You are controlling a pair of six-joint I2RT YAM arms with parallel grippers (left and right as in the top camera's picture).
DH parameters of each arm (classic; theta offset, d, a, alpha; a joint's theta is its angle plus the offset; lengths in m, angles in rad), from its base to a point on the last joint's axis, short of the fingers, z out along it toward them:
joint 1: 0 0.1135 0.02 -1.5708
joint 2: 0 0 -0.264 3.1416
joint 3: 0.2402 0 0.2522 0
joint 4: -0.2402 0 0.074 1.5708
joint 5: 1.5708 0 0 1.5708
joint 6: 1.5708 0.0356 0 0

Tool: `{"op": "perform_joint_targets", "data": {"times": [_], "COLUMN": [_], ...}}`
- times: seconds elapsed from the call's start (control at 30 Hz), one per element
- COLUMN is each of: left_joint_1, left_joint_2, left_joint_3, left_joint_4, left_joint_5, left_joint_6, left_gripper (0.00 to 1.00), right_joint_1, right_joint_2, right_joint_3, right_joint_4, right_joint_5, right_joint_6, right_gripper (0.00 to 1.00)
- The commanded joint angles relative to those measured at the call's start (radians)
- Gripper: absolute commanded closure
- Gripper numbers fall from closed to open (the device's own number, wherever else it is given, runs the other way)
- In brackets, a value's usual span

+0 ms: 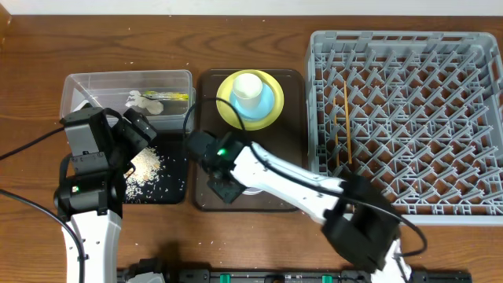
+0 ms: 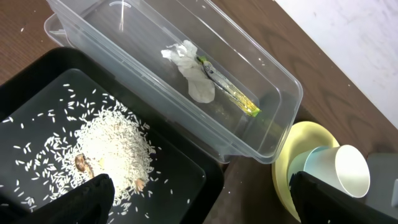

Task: Sort waste into correct bins and load items into the dishwasher rack
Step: 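Carry the white bowl with the right gripper to the rack's back edge and release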

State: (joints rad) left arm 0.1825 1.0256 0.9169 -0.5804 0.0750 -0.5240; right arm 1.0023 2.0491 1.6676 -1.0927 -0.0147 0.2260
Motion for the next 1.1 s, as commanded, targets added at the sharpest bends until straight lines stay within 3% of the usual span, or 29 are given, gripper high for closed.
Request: {"op": "perform_joint_targets", "data": {"times": [0.0, 0.23, 0.47, 0.77, 1.07], "left_joint_1": [0.005, 0.005, 0.005, 0.005, 0.005], "left_joint_2": [0.001, 0.001, 0.001, 0.001, 0.001], "left_joint_3": [0.021, 0.021, 0.021, 0.021, 0.021], "left_joint_4": [-0.003, -0.003, -0.003, -0.003, -0.003], "left_joint_5": [-0.005, -0.005, -0.005, -0.005, -0.005], "left_joint_6": [0.002, 0.002, 0.002, 0.002, 0.002], "left_gripper": [0.06, 0.06, 0.07, 0.07, 0.06], "right_joint_1": [-0.060, -0.244, -0.571, -0.952, -1.083], "right_joint_2": [-0.144, -0.343, -0.422, -0.324, -0.120], "right_joint_3": [0.067, 0.081, 0.081, 0.078, 0.078], "right_joint_4": [-0.027, -0.029, 0.102, 0.308, 0.517], "right_joint_5": [-0.021, -0.089, -0.440, -1.100, -1.447], "right_joint_6": [-0.006, -0.057, -0.159, -0.259, -0.269], "right_gripper": [0.99, 0.99, 0.99, 0.99, 0.99]}}
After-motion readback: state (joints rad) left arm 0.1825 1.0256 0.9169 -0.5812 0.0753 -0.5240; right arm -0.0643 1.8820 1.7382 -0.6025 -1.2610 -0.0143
